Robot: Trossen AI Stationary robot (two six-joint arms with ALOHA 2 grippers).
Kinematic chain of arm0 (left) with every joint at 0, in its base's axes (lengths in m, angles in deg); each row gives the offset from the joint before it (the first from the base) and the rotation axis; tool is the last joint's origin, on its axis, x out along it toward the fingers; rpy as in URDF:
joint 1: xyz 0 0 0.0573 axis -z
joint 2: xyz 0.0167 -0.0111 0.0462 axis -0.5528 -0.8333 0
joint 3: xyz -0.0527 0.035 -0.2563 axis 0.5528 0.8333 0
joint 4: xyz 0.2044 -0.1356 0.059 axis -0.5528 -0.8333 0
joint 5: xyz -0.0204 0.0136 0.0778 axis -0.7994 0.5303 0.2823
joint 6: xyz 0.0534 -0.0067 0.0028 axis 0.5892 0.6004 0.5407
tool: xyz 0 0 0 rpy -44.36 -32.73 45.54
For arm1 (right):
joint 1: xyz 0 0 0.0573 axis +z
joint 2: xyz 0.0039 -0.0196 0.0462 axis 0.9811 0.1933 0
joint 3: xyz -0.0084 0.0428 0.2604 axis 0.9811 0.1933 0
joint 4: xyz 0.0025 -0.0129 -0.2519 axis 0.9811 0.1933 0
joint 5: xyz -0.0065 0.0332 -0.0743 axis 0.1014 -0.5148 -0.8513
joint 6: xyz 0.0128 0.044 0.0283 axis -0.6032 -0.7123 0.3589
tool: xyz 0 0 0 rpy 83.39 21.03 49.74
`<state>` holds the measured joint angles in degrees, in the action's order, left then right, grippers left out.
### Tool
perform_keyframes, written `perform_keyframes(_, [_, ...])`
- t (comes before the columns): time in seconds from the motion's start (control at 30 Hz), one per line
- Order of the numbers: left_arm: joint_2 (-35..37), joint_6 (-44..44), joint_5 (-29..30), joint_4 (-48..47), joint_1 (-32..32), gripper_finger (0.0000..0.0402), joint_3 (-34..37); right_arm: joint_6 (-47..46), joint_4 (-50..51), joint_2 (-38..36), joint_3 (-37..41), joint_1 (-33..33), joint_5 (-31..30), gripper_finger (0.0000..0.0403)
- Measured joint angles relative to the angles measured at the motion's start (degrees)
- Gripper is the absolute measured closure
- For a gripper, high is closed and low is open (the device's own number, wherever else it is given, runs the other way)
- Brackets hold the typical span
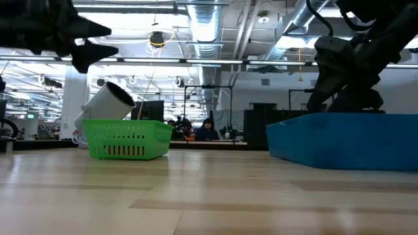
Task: Pick & Place Office items
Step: Return to Home Position
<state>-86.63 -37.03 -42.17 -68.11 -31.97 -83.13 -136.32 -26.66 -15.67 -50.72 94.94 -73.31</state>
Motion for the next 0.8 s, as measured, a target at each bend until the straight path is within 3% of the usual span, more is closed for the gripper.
perform_keyframes(0.13, [5.2,-0.1,-0.1,2.3,0.0,0.0152,5.9,0.1,-0.1,0.0,0.0,0.1,-0.6,0.0143])
perform_keyframes(0.23, [7.4,-0.2,0.7,-1.9,0.0,0.0167,6.4,0.4,-0.2,0.0,0.0,0.3,-2.4,0.0143])
perform_keyframes(0.53, [3.2,6.4,-1.0,-2.8,-2.2,0.0208,6.3,4.1,-3.9,0.0,0.0,1.9,-9.2,0.0143])
perform_keyframes(0.8, [1.5,7.4,-11.5,-3.9,-6.0,0.0249,6.4,7.0,-5.0,0.0,0.0,2.4,-8.1,0.0143])
